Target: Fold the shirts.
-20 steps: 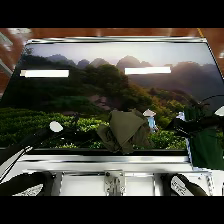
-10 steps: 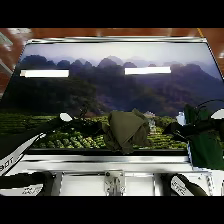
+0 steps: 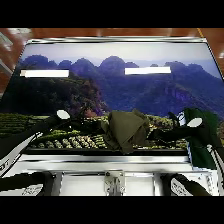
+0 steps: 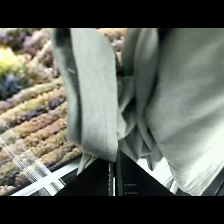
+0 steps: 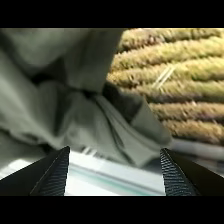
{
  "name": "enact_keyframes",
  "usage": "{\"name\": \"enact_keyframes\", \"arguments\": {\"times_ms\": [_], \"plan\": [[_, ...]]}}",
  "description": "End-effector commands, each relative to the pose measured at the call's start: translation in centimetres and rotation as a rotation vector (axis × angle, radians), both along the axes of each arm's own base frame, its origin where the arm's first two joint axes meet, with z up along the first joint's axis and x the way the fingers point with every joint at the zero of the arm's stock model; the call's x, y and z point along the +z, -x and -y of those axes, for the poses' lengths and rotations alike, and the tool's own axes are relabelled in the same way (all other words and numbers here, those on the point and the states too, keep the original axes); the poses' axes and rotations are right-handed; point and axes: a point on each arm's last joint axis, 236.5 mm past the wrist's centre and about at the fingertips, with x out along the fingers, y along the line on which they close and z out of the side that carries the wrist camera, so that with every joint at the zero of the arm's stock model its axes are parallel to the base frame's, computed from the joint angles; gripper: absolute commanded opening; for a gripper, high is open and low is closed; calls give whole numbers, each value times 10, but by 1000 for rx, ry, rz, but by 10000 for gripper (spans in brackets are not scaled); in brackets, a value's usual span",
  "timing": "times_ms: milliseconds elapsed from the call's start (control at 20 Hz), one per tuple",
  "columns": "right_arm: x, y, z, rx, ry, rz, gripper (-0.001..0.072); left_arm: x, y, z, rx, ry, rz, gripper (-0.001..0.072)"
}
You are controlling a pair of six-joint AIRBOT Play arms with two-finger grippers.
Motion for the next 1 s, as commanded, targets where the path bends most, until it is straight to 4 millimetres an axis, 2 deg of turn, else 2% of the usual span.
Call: {"name": "enact_keyframes", "arguments": {"times_ms": [0,50,100,150,200,300,350,400,450,500,600,650,700,750,850,900,950], "plan": [[-19,7,-30,36,-13,-53,681,6,-2,0,0,3,23,36],[-24,10,-37,56,-15,-68,677,7,-4,-1,2,4,26,35],[-29,12,-42,74,-9,-71,539,8,-5,-2,7,5,29,36],[-31,11,-44,83,-1,-62,261,10,-9,-5,15,5,39,35],[-28,9,-44,93,0,-56,53,13,-16,-9,32,-2,65,34],[-14,-2,-32,168,48,-1,56,29,-38,-26,87,-17,149,33],[0,-14,-22,214,98,60,56,44,-50,-37,115,-18,205,33],[21,-32,-8,259,170,150,55,64,-61,-50,128,-26,277,33],[50,-56,8,289,256,272,56,90,-73,-62,141,-32,363,33],[87,-79,23,298,340,403,56,123,-84,-75,158,-37,466,33],[189,-122,47,249,497,718,55,219,-104,-106,224,-50,741,33],[247,-135,51,199,541,888,55,282,-108,-125,284,-55,914,34],[306,-138,51,154,559,1042,56,351,-103,-145,365,-42,1086,33],[359,-134,49,112,558,1174,55,412,-90,-163,452,-18,1230,34],[435,-115,49,56,571,1353,56,517,-44,-193,603,32,1501,33],[467,-102,49,32,577,1429,55,553,-19,-203,654,56,1599,34],[490,-90,50,14,581,1487,55,581,5,-210,688,74,1677,34]]}}
